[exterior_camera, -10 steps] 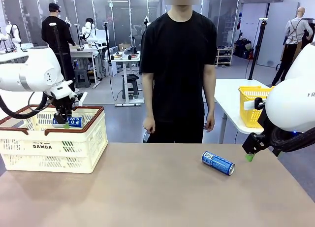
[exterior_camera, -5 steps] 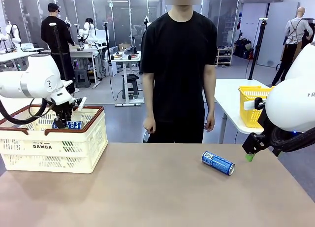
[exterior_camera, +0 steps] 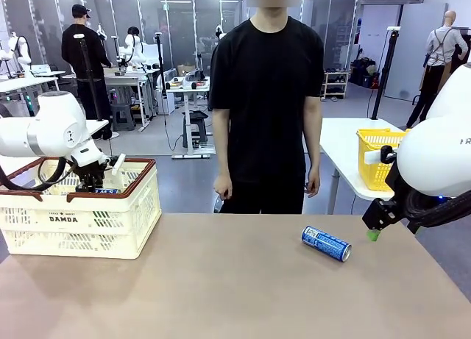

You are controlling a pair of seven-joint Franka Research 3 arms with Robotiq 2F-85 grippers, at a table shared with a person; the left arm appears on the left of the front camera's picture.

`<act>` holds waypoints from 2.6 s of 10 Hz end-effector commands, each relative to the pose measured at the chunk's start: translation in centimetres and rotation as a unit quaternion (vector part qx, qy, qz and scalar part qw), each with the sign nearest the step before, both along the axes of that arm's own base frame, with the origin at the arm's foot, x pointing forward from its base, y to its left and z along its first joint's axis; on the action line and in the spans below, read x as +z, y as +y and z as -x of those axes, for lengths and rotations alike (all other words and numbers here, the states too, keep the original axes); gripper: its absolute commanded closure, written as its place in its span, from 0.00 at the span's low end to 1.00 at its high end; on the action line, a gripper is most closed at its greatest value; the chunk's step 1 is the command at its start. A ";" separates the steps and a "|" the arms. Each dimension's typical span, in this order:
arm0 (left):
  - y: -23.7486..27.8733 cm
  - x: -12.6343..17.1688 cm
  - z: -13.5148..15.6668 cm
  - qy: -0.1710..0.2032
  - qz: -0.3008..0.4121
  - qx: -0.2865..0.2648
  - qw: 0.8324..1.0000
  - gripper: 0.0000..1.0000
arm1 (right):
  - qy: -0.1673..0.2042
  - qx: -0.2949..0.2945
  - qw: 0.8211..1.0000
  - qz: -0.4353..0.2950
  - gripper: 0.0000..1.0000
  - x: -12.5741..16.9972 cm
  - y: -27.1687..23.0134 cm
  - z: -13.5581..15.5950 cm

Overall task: Place the drinks into the Shopping basket.
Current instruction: Pick up one drink and place it into the Shopping basket.

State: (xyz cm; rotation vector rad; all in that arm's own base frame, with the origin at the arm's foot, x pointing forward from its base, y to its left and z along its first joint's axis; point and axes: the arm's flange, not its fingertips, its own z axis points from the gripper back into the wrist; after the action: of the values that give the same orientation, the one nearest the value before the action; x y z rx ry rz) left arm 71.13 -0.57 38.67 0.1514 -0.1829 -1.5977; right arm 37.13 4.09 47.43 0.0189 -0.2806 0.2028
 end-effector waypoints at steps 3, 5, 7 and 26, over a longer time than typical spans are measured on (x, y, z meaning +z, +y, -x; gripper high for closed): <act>-0.2 -1.0 -0.4 -0.009 0.012 -0.009 1.000 0.43 | 0.001 0.008 1.000 0.003 0.00 0.1 -0.2 -0.1; -0.5 -1.4 -0.8 -0.006 0.005 -0.010 1.000 0.43 | 0.001 0.008 1.000 0.003 0.00 0.1 -0.2 -0.1; -0.7 -2.3 -1.4 -0.003 0.008 -0.017 1.000 0.43 | 0.001 0.008 1.000 0.003 0.00 0.1 -0.2 -0.1; -1.6 -6.4 -4.5 0.020 0.032 -0.051 0.998 0.43 | 0.001 0.008 1.000 0.003 0.00 0.1 -0.2 -0.1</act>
State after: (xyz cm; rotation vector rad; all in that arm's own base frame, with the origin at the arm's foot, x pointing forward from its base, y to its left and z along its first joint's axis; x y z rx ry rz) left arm 74.73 -2.14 31.46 0.0814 -0.1806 -1.6558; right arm 37.13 4.09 47.43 0.0189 -0.2806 0.2028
